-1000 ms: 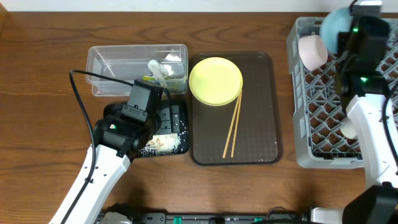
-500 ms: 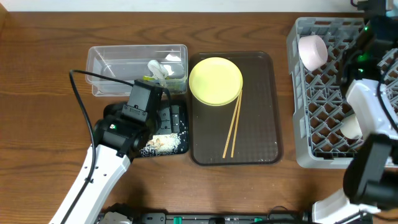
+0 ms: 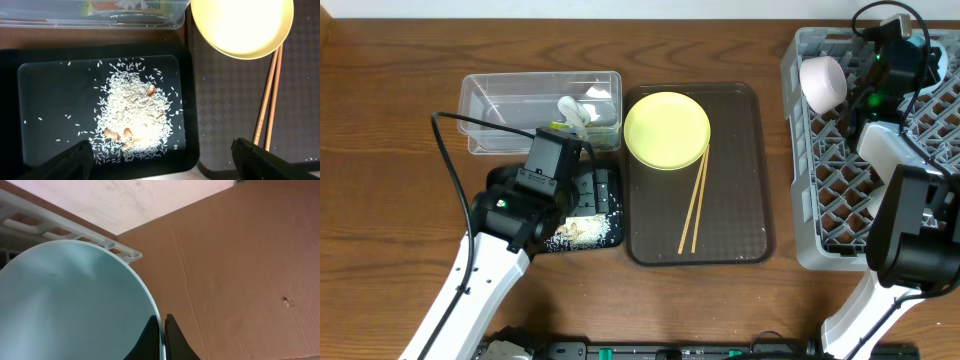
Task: Sort waste into correct bins and load items into the dishwasher rack
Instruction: 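Set the light-blue bowl upright in the rack's back row, right gripper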
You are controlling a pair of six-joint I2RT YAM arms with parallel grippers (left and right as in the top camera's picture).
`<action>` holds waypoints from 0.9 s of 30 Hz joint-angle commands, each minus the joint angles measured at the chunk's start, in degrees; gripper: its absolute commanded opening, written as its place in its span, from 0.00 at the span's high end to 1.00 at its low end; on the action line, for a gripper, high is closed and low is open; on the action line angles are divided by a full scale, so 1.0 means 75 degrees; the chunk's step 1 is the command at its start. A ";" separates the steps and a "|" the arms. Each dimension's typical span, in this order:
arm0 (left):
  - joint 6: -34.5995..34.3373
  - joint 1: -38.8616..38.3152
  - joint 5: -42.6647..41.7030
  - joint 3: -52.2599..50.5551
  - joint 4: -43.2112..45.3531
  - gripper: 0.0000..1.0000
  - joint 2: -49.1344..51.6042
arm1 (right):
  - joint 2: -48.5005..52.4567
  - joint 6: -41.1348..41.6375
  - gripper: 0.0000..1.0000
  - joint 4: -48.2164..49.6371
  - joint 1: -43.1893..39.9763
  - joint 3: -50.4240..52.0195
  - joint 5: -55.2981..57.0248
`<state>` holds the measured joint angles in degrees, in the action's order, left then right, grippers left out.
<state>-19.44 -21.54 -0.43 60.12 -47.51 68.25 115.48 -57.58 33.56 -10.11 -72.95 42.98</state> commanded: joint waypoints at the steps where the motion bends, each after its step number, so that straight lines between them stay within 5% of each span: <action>1: -0.0009 -0.0003 0.0122 0.0015 -0.0003 0.10 0.0032 | 0.0152 -0.0044 0.99 0.0070 -0.0102 -0.0017 0.0099; 8: -0.0131 -0.0003 0.0122 0.0015 0.0000 0.10 0.0032 | 0.0306 0.0143 0.99 0.0038 -0.0052 -0.0017 0.0149; 20: -0.0131 -0.0003 0.0122 0.0015 -0.0003 0.10 0.0032 | 0.0303 0.3264 0.96 -0.0632 0.0656 -0.0017 0.0644; 27: -0.0131 -0.0003 0.0122 0.0015 -0.0003 0.10 0.0032 | 0.0289 0.3375 0.76 -0.1023 0.1099 -0.0017 0.0924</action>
<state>-19.68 -21.54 -0.43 60.12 -47.51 68.25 116.88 -35.68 25.91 -2.83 -73.21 48.84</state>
